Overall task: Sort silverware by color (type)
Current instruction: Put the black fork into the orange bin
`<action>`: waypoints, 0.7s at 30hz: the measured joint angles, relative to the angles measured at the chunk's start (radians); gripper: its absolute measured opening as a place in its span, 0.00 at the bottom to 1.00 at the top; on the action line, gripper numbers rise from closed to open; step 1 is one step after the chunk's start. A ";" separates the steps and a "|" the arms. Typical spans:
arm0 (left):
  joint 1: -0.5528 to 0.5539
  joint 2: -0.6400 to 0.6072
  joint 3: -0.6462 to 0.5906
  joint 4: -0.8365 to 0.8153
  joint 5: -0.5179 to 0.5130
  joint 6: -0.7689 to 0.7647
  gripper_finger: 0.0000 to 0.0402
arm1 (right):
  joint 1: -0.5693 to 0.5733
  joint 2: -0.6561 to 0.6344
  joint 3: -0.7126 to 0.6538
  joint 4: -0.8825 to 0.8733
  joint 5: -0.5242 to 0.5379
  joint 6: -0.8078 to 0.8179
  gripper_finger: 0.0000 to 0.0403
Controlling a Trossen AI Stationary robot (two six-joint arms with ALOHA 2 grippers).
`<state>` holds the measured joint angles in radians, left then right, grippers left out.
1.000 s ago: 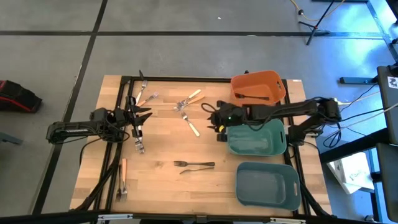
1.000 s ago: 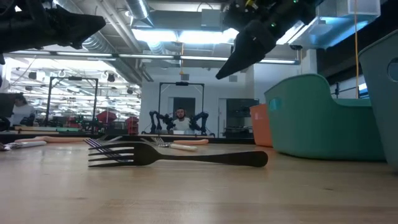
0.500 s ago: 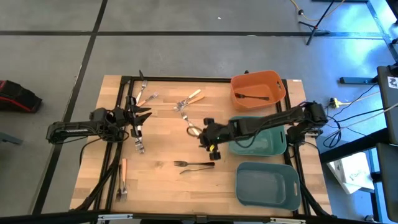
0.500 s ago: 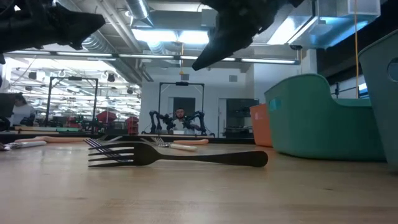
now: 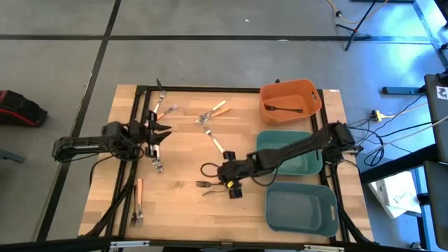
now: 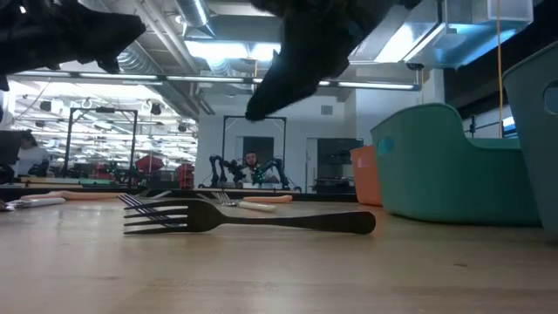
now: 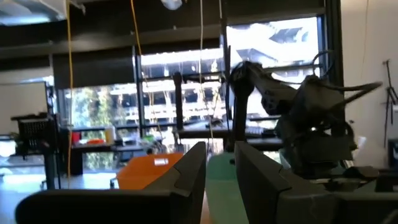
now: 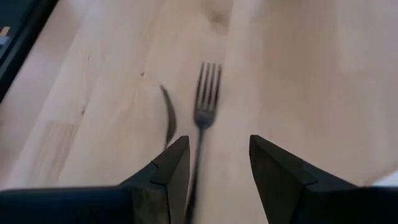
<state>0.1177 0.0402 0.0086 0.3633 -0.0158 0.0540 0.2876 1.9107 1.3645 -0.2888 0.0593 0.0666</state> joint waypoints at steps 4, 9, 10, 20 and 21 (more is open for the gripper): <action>0.000 0.000 0.000 -0.034 0.000 -0.027 0.20 | 0.009 0.051 0.019 0.002 0.001 0.043 0.38; 0.000 0.000 0.000 -0.037 0.000 -0.052 0.20 | 0.006 0.087 0.019 0.001 0.038 0.095 0.38; 0.000 0.000 0.000 -0.038 0.000 -0.052 0.20 | 0.006 0.093 0.019 0.003 0.038 0.095 0.38; 0.000 0.000 0.000 -0.042 0.000 -0.052 0.20 | 0.007 0.170 0.019 0.008 0.037 0.113 0.38; 0.000 0.000 0.000 -0.042 -0.001 -0.052 0.20 | 0.007 0.176 0.019 0.008 0.038 0.113 0.38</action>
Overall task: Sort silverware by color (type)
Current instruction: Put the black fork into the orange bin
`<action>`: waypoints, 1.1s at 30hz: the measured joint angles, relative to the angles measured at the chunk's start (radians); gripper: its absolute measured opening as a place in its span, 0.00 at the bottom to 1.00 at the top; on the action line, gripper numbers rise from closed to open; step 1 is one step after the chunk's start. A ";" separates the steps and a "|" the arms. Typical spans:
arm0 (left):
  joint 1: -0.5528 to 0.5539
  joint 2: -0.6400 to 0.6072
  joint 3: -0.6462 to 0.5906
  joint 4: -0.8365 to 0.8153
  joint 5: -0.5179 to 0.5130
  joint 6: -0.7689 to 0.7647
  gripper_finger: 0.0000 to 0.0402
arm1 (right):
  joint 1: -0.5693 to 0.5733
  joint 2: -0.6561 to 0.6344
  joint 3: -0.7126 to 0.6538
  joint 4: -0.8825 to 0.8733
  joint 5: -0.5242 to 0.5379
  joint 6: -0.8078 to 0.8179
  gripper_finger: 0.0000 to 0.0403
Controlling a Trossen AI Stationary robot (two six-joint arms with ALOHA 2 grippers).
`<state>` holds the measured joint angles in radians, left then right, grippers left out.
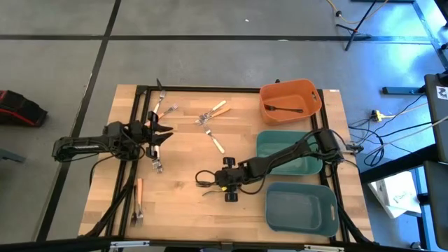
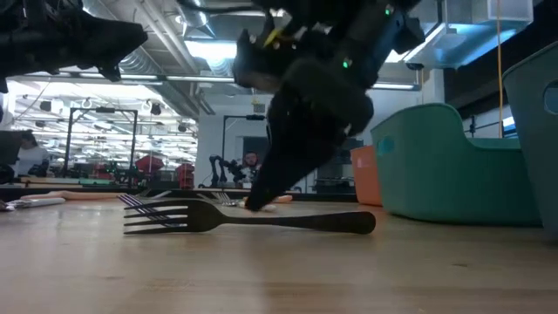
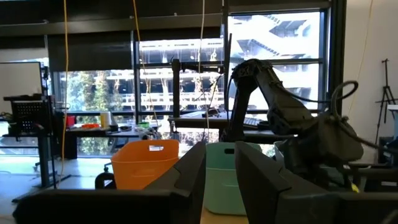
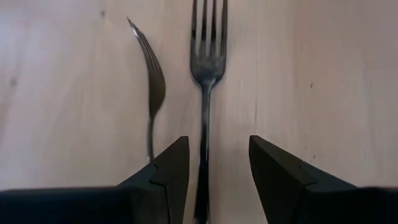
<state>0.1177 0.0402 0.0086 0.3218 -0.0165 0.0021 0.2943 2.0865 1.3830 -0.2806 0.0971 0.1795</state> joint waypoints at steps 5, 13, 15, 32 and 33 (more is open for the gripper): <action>0.000 0.000 0.000 0.000 0.000 0.000 0.20 | -0.009 0.028 0.000 0.004 -0.006 0.005 0.38; 0.000 0.000 0.000 0.000 0.000 0.000 0.20 | -0.009 0.036 0.001 0.001 -0.010 0.000 0.30; 0.000 0.000 0.000 -0.001 0.000 0.000 0.20 | -0.009 0.036 0.001 0.001 -0.011 0.000 0.24; 0.000 0.000 0.000 0.000 0.000 0.000 0.20 | -0.008 0.037 0.008 -0.007 0.012 -0.014 0.01; 0.000 0.000 0.000 0.000 0.000 0.000 0.20 | -0.007 0.038 0.012 -0.011 0.016 -0.015 0.01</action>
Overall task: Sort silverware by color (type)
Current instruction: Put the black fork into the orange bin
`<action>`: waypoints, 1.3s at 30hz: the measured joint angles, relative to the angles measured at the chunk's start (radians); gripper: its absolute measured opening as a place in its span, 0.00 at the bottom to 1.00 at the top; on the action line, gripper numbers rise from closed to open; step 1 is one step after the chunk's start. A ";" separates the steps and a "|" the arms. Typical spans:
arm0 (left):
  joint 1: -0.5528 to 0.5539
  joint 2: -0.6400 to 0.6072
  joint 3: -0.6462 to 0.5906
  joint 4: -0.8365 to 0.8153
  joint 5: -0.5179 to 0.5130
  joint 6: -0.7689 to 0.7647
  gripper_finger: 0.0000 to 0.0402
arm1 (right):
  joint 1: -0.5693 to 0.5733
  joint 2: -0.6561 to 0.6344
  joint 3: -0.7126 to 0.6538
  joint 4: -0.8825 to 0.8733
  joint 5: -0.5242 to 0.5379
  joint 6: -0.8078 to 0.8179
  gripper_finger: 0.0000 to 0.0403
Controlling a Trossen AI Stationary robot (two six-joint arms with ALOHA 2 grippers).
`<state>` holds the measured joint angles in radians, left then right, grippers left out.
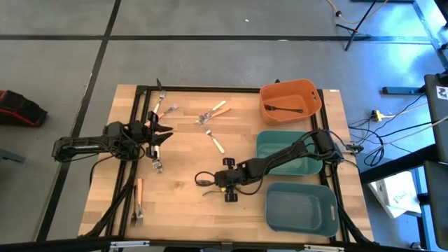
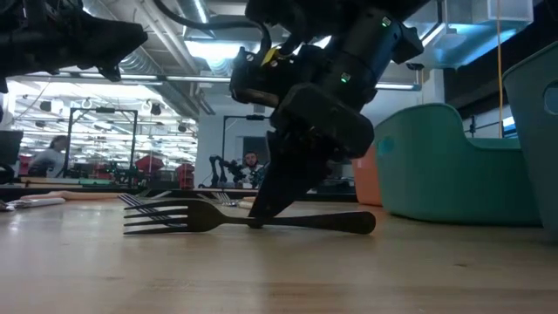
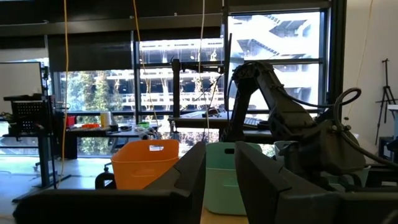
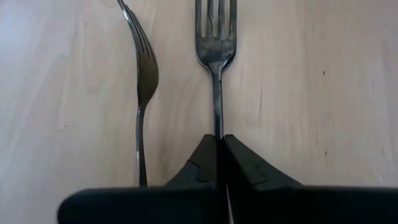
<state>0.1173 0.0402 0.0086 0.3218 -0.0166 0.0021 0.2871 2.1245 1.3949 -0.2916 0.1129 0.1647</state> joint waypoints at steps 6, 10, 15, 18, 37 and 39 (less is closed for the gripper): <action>0.000 0.000 0.000 0.000 0.000 0.000 0.20 | 0.000 -0.004 0.044 -0.046 0.007 -0.022 0.01; 0.000 0.000 0.000 0.000 0.000 -0.001 0.20 | -0.007 -0.059 0.048 -0.087 0.021 -0.025 0.01; 0.000 0.000 0.000 -0.007 0.001 -0.002 0.20 | -0.013 -0.134 0.048 -0.146 0.052 -0.028 0.01; 0.000 0.000 0.000 -0.008 0.001 -0.002 0.20 | -0.021 -0.185 0.049 -0.184 0.078 -0.042 0.01; 0.000 0.000 0.000 -0.016 0.002 -0.003 0.20 | -0.165 -0.411 0.049 -0.419 0.115 -0.066 0.01; 0.000 0.000 0.000 -0.016 0.002 -0.003 0.20 | -0.183 -0.436 0.049 -0.449 0.116 -0.067 0.01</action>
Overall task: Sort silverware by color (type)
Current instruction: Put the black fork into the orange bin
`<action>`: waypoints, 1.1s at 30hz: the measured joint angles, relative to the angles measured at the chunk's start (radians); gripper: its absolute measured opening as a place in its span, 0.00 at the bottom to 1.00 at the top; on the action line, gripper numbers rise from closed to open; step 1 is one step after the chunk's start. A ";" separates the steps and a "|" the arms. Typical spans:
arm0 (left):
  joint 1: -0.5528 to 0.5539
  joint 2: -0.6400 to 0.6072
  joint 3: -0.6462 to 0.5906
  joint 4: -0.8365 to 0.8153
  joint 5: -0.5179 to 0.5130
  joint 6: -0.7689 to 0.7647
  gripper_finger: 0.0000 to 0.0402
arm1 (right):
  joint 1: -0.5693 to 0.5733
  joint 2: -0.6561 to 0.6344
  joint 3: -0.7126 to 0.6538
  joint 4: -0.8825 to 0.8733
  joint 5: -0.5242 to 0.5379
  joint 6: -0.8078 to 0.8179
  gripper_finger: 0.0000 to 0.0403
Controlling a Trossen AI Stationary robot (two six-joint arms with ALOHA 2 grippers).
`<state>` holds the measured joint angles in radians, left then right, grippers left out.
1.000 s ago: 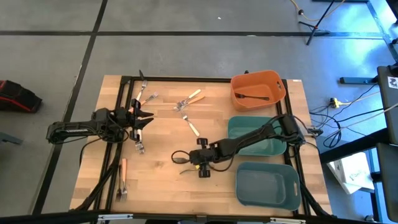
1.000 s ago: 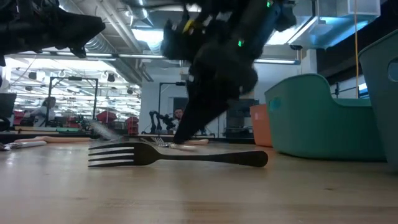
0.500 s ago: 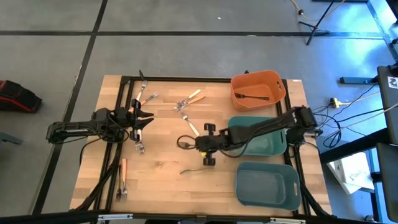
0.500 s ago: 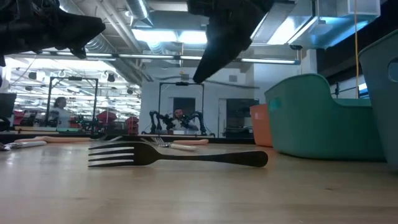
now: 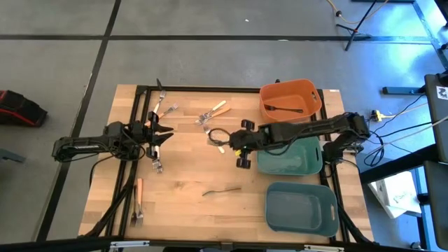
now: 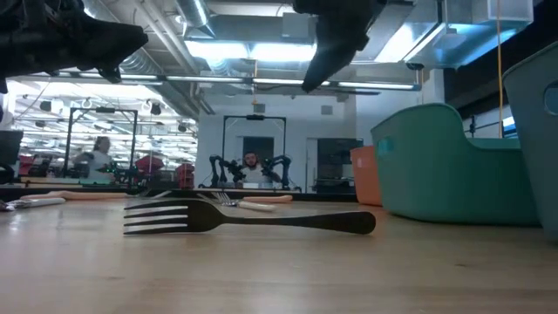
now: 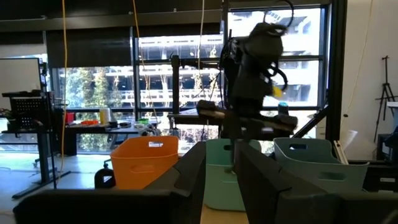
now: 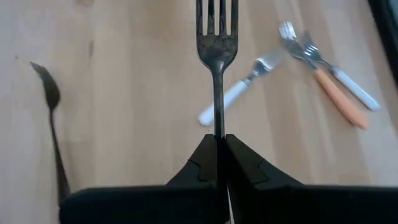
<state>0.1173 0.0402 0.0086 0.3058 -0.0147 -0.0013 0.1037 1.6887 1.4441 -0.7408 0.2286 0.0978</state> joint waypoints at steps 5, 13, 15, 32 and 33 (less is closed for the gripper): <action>0.000 0.000 0.000 0.000 0.001 0.000 0.20 | -0.045 -0.061 0.000 -0.068 0.049 -0.001 0.01; 0.000 0.000 0.000 -0.008 0.001 0.000 0.20 | -0.130 -0.147 0.001 -0.179 0.097 0.000 0.01; 0.000 0.000 0.000 -0.008 0.001 0.000 0.20 | -0.157 -0.162 0.001 -0.198 0.101 0.000 0.01; 0.000 0.000 0.000 -0.014 -0.001 -0.018 0.20 | -0.478 -0.324 -0.251 -0.134 0.102 -0.055 0.01; 0.000 0.000 0.000 -0.014 -0.001 -0.018 0.20 | -0.499 -0.337 -0.272 -0.117 0.102 -0.059 0.01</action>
<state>0.1176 0.0402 0.0086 0.2913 -0.0161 -0.0196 -0.3951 1.3522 1.1725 -0.8577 0.3302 0.0384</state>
